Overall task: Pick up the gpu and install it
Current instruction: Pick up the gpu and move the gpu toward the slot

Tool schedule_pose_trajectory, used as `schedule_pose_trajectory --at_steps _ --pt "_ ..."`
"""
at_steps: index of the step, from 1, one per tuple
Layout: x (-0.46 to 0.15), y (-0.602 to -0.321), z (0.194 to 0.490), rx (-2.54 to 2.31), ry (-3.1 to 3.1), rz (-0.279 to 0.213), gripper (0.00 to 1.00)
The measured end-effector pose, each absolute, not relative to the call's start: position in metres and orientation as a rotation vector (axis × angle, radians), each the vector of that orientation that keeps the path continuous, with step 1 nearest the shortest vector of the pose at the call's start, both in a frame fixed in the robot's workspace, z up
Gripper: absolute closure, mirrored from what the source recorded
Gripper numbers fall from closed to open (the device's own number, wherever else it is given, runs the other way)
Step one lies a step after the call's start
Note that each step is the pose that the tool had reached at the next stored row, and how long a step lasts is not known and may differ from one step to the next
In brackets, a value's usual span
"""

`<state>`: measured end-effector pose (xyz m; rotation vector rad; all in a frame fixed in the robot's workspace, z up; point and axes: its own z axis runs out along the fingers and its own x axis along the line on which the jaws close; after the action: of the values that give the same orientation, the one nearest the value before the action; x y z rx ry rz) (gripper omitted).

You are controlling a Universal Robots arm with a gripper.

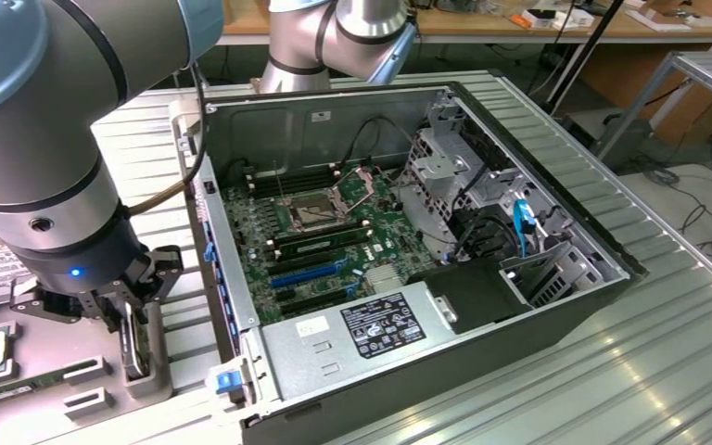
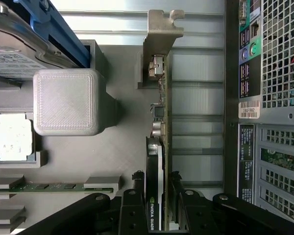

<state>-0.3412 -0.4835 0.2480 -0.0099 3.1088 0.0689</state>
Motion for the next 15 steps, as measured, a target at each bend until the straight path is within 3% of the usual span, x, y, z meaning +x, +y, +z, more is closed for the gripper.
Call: schedule_pose_trajectory --at_steps 5,6,15 --pt "-0.3412 -0.4835 0.248 -0.01 3.109 0.069 0.66" --pt "-0.3412 -0.4835 0.248 -0.01 3.109 0.069 0.73" --pt "-0.3412 -0.4835 0.248 -0.01 3.109 0.069 0.73"
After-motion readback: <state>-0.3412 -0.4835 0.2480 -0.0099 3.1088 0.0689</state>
